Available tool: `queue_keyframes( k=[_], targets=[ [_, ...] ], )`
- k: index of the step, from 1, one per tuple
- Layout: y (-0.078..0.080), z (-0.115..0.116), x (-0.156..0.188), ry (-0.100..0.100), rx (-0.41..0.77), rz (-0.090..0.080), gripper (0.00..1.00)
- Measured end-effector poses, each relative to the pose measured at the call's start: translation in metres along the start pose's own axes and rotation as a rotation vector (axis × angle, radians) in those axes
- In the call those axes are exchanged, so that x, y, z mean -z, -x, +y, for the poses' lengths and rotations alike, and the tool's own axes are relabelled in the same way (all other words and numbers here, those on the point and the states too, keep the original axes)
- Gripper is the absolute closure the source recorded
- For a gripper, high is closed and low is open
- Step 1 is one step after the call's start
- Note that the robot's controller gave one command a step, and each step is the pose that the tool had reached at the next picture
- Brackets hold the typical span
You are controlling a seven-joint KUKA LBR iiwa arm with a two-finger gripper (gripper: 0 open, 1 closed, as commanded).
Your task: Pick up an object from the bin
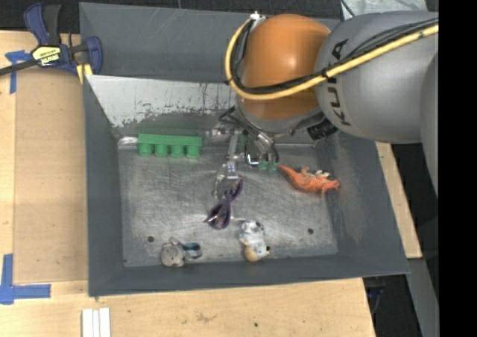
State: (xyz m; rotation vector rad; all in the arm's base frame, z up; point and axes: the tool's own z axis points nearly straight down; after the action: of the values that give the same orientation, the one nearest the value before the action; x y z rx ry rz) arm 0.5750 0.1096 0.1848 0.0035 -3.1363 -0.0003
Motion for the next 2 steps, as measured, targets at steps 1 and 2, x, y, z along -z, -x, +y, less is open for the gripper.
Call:
queue_keyframes(
  k=[1, 2],
  targets=[
    [0.002, 0.000, 0.005, 0.001, -0.002, -0.008, 0.00],
    [0.000, -0.024, -0.027, 0.002, 0.061, -0.016, 0.00]
  ],
)
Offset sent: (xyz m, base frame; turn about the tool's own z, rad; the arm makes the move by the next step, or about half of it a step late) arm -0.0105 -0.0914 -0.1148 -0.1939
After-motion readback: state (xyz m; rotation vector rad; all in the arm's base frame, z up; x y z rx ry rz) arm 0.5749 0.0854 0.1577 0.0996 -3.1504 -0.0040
